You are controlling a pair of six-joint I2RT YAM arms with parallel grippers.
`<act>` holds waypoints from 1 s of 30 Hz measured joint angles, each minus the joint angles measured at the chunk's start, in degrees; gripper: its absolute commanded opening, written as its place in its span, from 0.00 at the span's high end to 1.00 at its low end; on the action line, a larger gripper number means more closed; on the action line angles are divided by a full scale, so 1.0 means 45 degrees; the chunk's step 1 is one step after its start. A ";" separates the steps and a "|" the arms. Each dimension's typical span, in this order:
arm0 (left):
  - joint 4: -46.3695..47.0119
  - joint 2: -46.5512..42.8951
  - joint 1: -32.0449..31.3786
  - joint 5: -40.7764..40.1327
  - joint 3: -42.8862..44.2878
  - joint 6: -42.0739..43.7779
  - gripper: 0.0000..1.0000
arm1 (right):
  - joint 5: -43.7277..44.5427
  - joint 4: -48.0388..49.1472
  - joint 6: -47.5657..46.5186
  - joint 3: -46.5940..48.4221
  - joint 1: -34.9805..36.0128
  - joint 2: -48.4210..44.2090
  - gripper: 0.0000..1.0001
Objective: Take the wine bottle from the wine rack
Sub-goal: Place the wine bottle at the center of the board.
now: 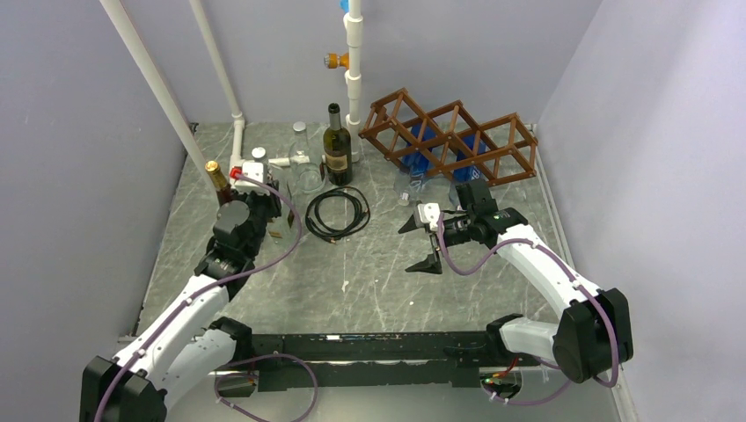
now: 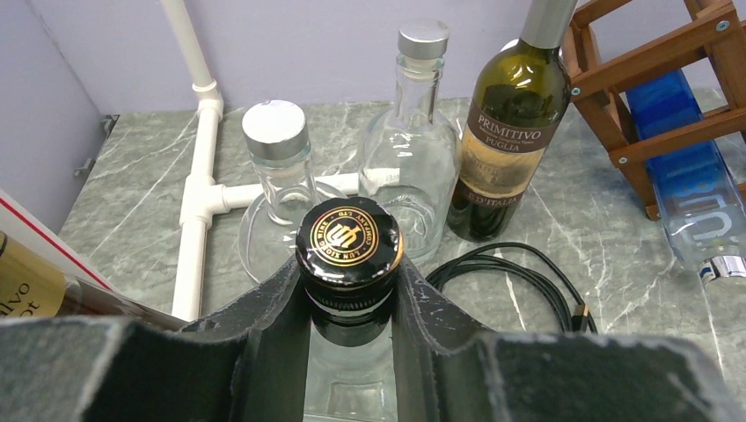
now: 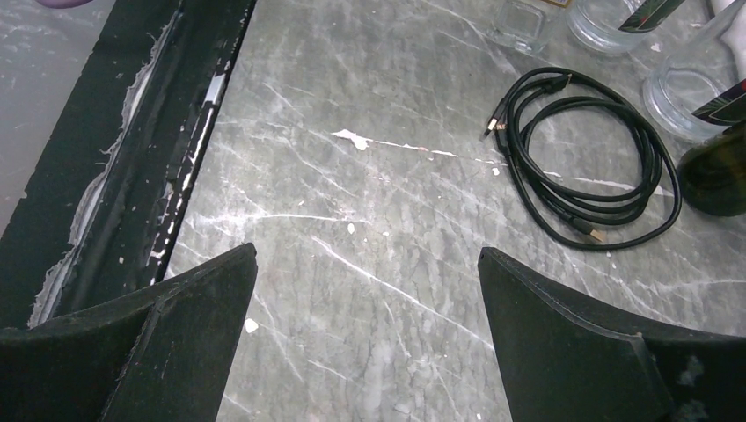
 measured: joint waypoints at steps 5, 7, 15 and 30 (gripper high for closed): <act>0.0175 0.0194 0.0092 -0.0005 0.0024 -0.0029 0.73 | 0.0005 0.0005 0.0000 -0.0019 -0.0049 0.0000 0.00; 0.0214 0.0282 0.0097 -0.0015 0.0058 -0.0034 0.61 | 0.0010 0.0010 0.0000 -0.0049 -0.0058 0.0000 0.00; 0.0204 0.0277 0.0126 0.0005 0.0617 -0.0228 0.25 | 0.0039 0.0015 -0.0005 -0.0073 -0.0063 0.0000 0.00; -0.2016 -0.0772 0.0131 0.0903 0.2555 -0.0690 0.01 | 0.0083 0.0141 -0.0107 -0.0170 -0.0214 -0.0005 0.00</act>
